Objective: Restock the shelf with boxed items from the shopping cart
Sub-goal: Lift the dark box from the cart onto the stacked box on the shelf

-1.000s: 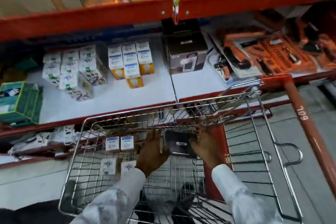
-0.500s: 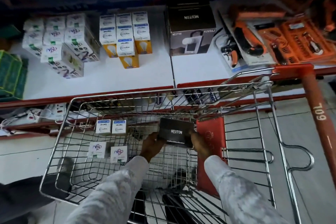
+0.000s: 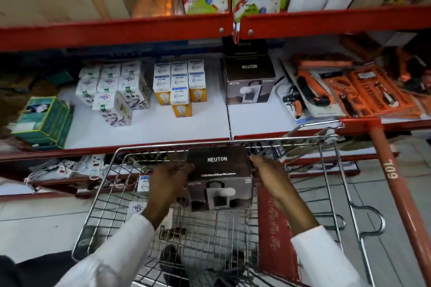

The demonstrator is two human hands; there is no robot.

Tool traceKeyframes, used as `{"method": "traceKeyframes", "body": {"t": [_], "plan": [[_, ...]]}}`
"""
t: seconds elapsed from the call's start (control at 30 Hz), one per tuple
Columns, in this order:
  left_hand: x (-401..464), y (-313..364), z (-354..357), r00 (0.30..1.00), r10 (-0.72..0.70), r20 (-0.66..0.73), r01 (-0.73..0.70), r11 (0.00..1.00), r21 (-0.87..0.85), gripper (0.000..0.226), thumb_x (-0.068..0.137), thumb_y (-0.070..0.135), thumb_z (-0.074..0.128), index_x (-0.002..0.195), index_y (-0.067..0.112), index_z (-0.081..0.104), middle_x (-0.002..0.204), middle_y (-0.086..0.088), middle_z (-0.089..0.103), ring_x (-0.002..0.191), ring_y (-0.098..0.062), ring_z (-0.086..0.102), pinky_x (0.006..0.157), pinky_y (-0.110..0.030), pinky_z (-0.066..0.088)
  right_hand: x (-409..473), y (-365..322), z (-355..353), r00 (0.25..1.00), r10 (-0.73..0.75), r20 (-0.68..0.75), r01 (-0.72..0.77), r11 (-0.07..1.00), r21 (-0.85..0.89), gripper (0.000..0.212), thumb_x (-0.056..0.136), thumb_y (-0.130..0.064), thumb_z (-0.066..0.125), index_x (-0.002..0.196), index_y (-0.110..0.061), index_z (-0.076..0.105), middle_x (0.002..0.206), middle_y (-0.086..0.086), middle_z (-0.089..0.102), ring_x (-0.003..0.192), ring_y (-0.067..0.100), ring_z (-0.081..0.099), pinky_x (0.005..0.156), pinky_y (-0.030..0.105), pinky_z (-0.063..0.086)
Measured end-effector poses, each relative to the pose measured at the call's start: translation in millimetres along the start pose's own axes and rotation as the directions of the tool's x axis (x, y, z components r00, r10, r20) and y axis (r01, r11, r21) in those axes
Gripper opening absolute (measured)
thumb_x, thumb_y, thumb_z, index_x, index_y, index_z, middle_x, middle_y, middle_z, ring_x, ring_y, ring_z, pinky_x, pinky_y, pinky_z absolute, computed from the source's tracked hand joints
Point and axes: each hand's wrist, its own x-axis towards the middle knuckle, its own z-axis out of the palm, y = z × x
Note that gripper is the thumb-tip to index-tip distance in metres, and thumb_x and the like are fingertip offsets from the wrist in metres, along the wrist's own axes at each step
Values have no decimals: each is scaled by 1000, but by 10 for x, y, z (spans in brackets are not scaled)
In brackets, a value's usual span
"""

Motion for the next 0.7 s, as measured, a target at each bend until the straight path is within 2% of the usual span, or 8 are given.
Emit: {"method": "traceKeyframes", "body": {"t": [0.1,0.13,0.2,0.23,0.3,0.4,0.57,0.7], "plan": [[-77,366,-187,998,47,-45,-48,998,-34,6,84,30,75,79,28,79,72,4,80,73,-21,78,67,-39,64,-113,-368,-132,996,-90,29,89,995,40,28,94,-35,52,93,-22,77,95,-4,78,92,14,69,79,32,51],[-110,499,-227,996,76,-49,-78,996,-50,10,81,34,75,85,26,80,77,-1,81,76,-27,78,74,-47,64,-141,-478,-183,990,-134,33,132,990,54,27,94,-35,53,96,-25,78,97,-9,79,93,8,70,80,28,52],[-161,727,-277,990,132,-50,-137,986,-92,29,73,42,72,94,23,80,78,-6,81,74,-31,78,73,-55,64,-159,-670,-277,974,-225,34,222,972,73,28,96,-31,52,91,-32,79,93,-19,78,89,-6,69,75,12,50],[-173,842,-281,985,160,-63,-165,981,-97,33,71,44,71,95,24,79,76,-5,80,70,-30,78,69,-55,64,-149,-752,-328,967,-254,20,251,965,78,27,96,-30,52,94,-32,79,95,-21,78,92,-9,67,78,10,49],[-138,1018,-241,978,196,-71,-202,974,-102,31,71,43,72,97,27,78,75,-4,79,67,-30,77,64,-53,65,-84,-869,-417,958,-284,-32,286,955,75,25,95,-30,54,107,-26,76,108,-17,74,103,-3,63,87,17,46],[47,1183,-36,978,209,-11,-208,969,-129,25,84,25,73,109,27,74,88,-6,79,74,-26,78,66,-51,65,136,-925,-528,954,-290,-77,294,954,53,26,93,-33,57,114,-26,71,114,-14,68,110,6,60,85,21,42],[508,1267,449,973,171,153,-150,979,-138,41,88,21,71,129,25,63,111,-10,74,98,-22,74,78,-46,65,623,-905,-642,963,-245,-111,247,969,4,13,91,-34,57,88,-34,69,99,-23,65,103,9,60,86,31,42],[871,1264,804,965,173,199,-158,983,-89,46,87,21,73,131,24,60,113,-9,72,99,-19,71,85,-47,63,1014,-851,-713,963,-208,-172,205,978,-34,22,87,-37,58,84,-20,72,92,-6,72,97,19,64,86,34,45]]}}
